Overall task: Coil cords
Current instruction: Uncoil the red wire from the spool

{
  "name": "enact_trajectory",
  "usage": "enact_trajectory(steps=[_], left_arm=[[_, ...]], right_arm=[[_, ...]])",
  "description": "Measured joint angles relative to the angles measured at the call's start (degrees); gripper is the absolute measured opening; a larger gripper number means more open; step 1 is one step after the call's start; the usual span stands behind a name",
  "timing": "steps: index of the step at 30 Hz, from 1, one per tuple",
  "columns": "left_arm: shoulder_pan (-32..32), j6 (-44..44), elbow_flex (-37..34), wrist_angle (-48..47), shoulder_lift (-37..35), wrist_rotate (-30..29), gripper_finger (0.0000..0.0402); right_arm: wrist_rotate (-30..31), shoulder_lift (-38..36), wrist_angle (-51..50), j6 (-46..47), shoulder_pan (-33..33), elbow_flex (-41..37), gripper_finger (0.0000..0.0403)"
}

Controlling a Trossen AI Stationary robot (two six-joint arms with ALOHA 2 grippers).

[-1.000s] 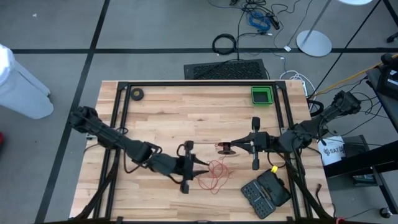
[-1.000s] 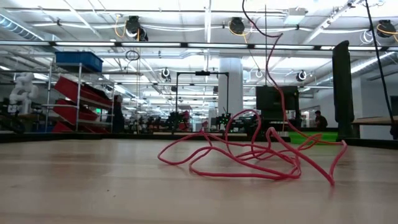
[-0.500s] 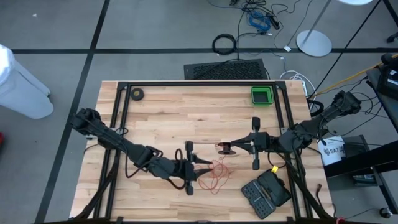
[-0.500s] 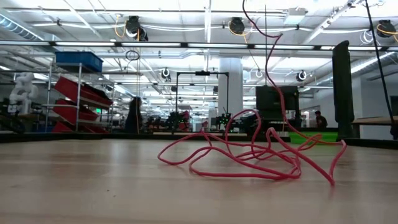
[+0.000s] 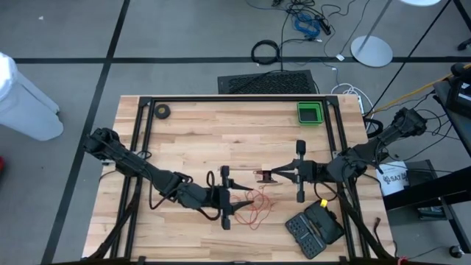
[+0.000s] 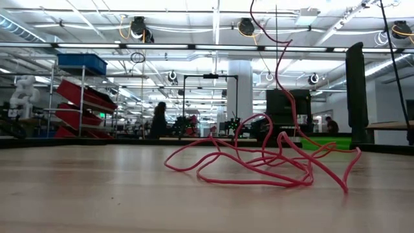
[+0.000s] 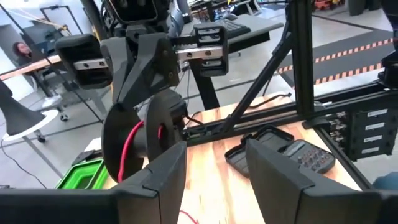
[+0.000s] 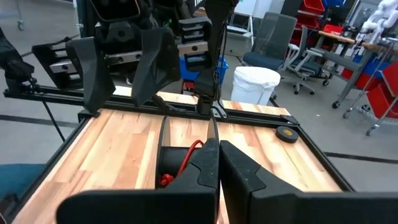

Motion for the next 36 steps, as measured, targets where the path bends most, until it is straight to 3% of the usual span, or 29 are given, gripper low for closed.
enact_trajectory(steps=[24, 36], left_arm=[[2.6, 0.0, 0.0, 4.9, 4.7, -2.6, 0.0173], [0.5, 4.5, 0.0, 5.7, 4.2, -1.8, 0.0173]], right_arm=[[0.1, 3.5, 4.2, -6.3, 0.0, 0.0, 0.0], [-0.2, 3.5, 3.8, -6.3, 0.0, 0.0, 0.0]])
